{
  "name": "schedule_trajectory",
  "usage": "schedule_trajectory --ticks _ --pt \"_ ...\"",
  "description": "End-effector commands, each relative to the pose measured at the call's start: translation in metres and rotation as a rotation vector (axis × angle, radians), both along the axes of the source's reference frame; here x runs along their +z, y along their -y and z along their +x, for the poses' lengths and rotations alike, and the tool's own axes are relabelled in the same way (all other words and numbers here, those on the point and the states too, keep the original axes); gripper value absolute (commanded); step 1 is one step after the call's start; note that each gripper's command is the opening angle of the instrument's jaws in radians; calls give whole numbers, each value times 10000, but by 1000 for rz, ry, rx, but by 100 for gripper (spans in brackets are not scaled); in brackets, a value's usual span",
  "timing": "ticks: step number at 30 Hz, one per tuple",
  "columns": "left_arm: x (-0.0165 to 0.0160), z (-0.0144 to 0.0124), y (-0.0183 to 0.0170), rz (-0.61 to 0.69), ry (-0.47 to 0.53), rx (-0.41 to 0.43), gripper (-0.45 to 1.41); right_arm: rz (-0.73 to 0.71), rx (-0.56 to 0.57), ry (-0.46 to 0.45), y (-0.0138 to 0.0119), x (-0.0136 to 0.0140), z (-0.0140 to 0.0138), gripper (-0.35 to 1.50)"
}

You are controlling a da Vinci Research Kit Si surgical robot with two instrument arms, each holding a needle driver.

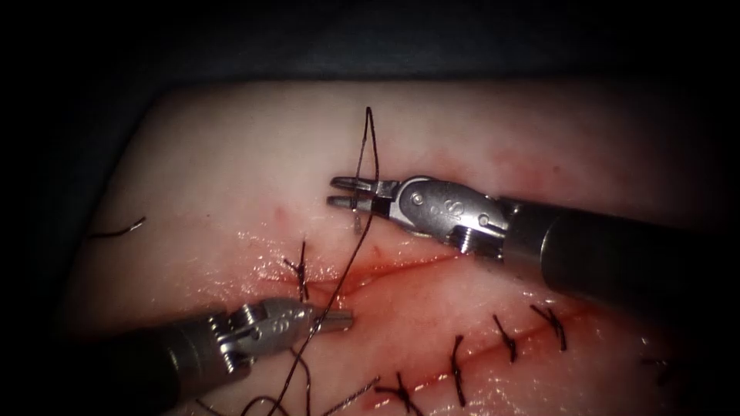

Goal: Wound Closure
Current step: Throw the needle through the skin above the cut with the right gripper.

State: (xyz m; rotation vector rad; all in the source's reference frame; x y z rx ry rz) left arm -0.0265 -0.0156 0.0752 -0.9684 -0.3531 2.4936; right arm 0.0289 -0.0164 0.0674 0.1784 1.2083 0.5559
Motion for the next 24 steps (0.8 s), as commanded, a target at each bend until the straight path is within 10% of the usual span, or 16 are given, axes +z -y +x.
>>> schedule_trajectory --ticks 1,24 --pt "5 -6 -4 -2 3 2 -40 -1 5 -6 -12 -1 12 -35" --pt "-2 -2 -6 3 5 3 -38 688 250 4 13 -3 22 -35"
